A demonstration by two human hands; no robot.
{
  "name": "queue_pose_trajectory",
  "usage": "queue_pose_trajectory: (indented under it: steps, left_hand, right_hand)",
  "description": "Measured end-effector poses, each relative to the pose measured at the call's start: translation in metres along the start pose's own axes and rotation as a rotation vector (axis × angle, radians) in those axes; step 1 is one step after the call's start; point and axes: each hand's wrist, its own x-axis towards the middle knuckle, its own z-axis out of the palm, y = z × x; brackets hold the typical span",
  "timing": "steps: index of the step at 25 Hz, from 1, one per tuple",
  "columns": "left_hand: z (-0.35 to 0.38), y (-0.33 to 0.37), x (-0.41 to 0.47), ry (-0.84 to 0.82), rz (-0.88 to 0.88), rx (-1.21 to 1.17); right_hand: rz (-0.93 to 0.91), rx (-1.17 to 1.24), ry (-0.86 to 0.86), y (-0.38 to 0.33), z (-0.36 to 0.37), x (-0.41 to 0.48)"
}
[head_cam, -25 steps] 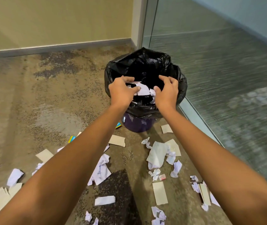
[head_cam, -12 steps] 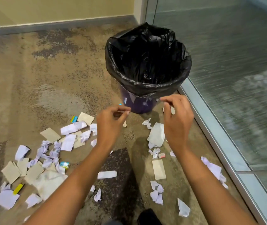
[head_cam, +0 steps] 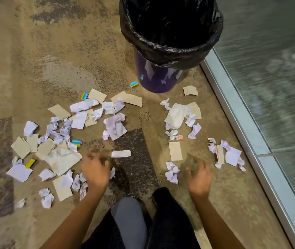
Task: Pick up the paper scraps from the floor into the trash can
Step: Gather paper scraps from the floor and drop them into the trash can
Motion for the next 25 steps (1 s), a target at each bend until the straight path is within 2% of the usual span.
queue_pose_trajectory:
  steps: [1,3,4,6,9,14,17,20,25]
  left_hand:
    - [0.005,-0.008,-0.005,-0.017,-0.104,0.055]
    - [0.011,-0.018,-0.013,-0.092,-0.260,0.016]
    - [0.013,-0.021,-0.016,-0.135,-0.298,-0.015]
    - [0.020,-0.024,-0.018,-0.211,-0.308,0.020]
    - [0.030,-0.023,-0.021,-0.224,-0.185,0.128]
    - [0.045,-0.013,-0.026,-0.234,0.015,0.131]
    - [0.047,-0.016,-0.029,-0.204,0.162,0.233]
    - [0.046,-0.026,-0.031,-0.179,0.147,0.306]
    - [0.041,-0.046,-0.032,-0.264,0.166,0.291]
  right_hand:
    - [0.125,-0.077,-0.024,0.014,0.005,-0.005]
    - [0.371,-0.134,-0.073,0.028,0.011,-0.011]
    - [0.427,-0.111,-0.084,0.031,0.013,-0.012]
    - [0.419,-0.076,-0.114,0.033,0.019,-0.013]
    - [0.367,-0.015,-0.133,0.022,0.025,-0.011]
    - [0.180,0.059,-0.228,-0.018,0.043,-0.013]
    - [0.055,0.013,-0.328,-0.041,0.052,-0.012]
    - [-0.132,-0.102,-0.400,-0.052,0.056,-0.012]
    - [-0.353,-0.236,-0.479,-0.045,0.058,-0.014]
